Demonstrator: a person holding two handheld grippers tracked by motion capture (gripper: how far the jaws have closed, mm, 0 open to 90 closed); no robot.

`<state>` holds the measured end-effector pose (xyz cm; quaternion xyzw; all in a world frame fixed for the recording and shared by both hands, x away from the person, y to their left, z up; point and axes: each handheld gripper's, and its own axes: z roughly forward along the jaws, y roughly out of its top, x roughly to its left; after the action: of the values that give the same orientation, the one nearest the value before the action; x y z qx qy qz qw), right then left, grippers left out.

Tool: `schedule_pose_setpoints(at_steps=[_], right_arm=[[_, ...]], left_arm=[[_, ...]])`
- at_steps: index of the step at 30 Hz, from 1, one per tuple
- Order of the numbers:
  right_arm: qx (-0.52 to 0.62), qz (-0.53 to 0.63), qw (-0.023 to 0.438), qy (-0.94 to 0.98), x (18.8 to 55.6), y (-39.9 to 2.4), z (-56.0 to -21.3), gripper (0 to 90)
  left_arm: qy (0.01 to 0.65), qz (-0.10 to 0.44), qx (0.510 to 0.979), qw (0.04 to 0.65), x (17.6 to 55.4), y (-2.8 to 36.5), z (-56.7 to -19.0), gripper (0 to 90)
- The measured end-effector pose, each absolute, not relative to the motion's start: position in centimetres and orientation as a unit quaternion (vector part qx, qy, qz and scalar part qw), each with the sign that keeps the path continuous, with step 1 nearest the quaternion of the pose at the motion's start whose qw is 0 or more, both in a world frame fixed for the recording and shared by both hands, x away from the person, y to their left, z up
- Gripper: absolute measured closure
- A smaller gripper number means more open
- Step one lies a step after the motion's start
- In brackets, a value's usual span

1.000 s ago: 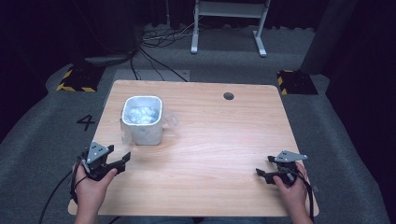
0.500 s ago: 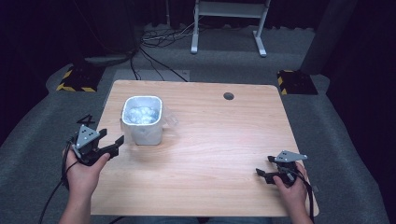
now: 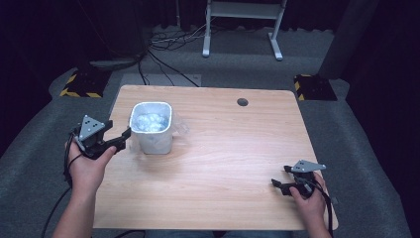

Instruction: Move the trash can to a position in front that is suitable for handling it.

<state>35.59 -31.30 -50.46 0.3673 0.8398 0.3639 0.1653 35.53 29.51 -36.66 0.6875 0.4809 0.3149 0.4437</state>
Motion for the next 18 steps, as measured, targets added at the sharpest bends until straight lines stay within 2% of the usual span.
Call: schedule_pose_setpoints(at_steps=[9,12,18], right_arm=[[0.367,0.364,0.166,0.84,35.6,-31.3,-50.5,21.0],[0.367,0.364,0.166,0.84,35.6,-31.3,-50.5,21.0],[0.367,0.364,0.166,0.84,35.6,-31.3,-50.5,21.0]], left_arm=[[0.49,0.308,0.684,0.445,38.1,28.9,-36.6,32.3],[0.493,0.282,0.677,0.468,39.5,28.8,-37.0,32.5],[0.495,0.287,0.694,0.437,40.6,28.2,-38.0,32.3]])
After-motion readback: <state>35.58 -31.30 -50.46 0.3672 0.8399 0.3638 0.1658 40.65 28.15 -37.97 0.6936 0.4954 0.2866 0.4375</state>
